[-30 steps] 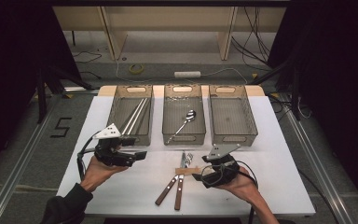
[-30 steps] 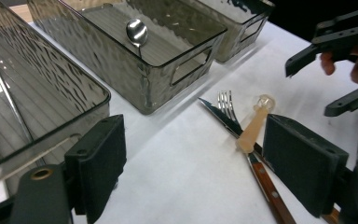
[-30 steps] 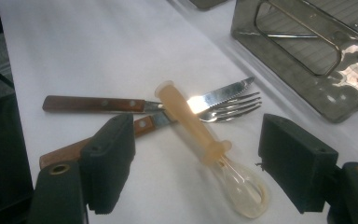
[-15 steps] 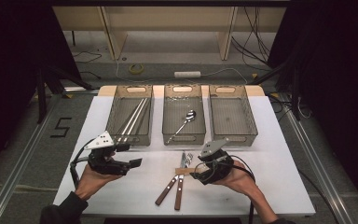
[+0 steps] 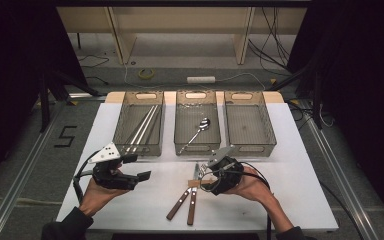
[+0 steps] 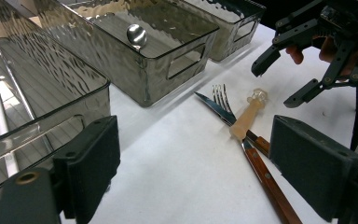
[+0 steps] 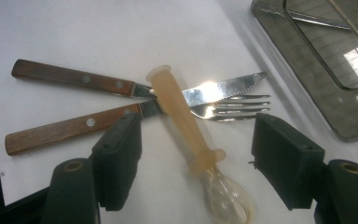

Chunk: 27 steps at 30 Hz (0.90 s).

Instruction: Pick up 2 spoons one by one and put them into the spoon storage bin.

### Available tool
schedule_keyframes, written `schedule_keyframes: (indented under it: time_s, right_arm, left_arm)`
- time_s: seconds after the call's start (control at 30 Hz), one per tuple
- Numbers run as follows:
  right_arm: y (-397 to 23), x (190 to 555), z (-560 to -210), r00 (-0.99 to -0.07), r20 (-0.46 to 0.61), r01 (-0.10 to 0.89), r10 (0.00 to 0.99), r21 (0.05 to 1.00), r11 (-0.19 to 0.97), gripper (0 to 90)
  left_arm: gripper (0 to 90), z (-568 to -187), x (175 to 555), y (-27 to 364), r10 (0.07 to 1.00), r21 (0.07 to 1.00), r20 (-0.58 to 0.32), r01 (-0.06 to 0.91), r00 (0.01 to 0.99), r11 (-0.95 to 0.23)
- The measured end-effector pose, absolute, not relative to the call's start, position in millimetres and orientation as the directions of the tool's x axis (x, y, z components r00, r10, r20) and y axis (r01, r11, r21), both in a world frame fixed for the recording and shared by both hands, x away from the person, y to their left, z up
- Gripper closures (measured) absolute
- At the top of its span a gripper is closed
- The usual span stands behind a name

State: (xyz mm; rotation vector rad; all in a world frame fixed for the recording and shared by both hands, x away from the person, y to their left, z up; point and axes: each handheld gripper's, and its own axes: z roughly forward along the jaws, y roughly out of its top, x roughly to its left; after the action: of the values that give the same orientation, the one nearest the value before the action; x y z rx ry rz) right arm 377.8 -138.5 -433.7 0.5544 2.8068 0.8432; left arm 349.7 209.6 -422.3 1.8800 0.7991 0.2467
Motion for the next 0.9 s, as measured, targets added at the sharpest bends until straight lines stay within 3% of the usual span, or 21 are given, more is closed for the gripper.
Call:
schedule_keyframes:
  time_s: [0.9]
  right_arm:
    - [-120, 395, -454, -0.947, -0.038, 0.27, 0.319, 0.446, 0.853, 52.9]
  left_arm:
    - [16.2, -419, 348, 209, 0.619, 0.891, -0.166, 0.385, 0.768, -0.239]
